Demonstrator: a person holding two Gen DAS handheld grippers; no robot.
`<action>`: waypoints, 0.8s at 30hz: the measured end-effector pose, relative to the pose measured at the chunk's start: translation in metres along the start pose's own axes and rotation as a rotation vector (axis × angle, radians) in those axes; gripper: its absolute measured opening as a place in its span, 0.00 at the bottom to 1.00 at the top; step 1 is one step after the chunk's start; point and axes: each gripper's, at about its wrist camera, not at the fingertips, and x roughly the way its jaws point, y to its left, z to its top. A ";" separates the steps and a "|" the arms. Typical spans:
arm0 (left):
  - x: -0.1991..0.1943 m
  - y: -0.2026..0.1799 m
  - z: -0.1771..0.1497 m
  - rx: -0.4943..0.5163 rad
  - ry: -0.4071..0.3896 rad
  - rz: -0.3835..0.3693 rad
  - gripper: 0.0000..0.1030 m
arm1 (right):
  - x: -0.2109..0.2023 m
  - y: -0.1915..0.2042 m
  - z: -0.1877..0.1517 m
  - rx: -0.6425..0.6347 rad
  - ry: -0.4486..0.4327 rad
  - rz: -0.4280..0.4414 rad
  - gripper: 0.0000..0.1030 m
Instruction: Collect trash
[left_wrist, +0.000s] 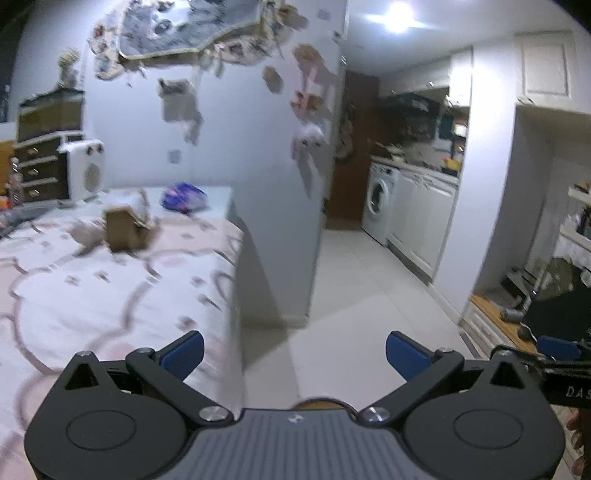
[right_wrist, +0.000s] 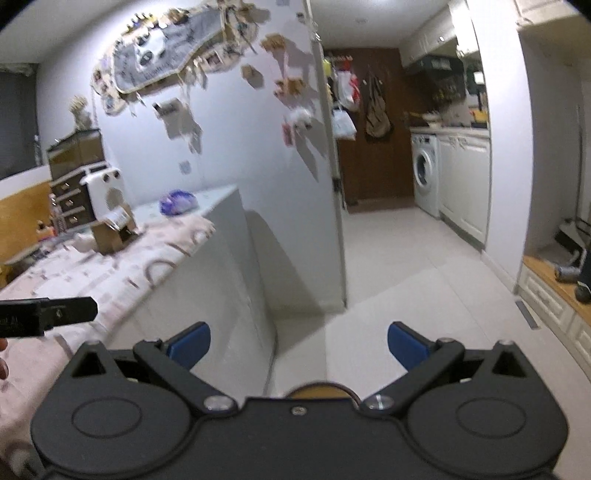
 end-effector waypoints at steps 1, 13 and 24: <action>-0.005 0.007 0.006 0.006 -0.013 0.014 1.00 | 0.000 0.009 0.006 -0.009 -0.012 0.012 1.00; -0.028 0.131 0.099 0.049 -0.127 0.172 1.00 | 0.042 0.119 0.075 -0.074 -0.062 0.158 1.00; 0.040 0.250 0.173 -0.024 -0.093 0.260 1.00 | 0.128 0.209 0.136 -0.049 -0.004 0.256 1.00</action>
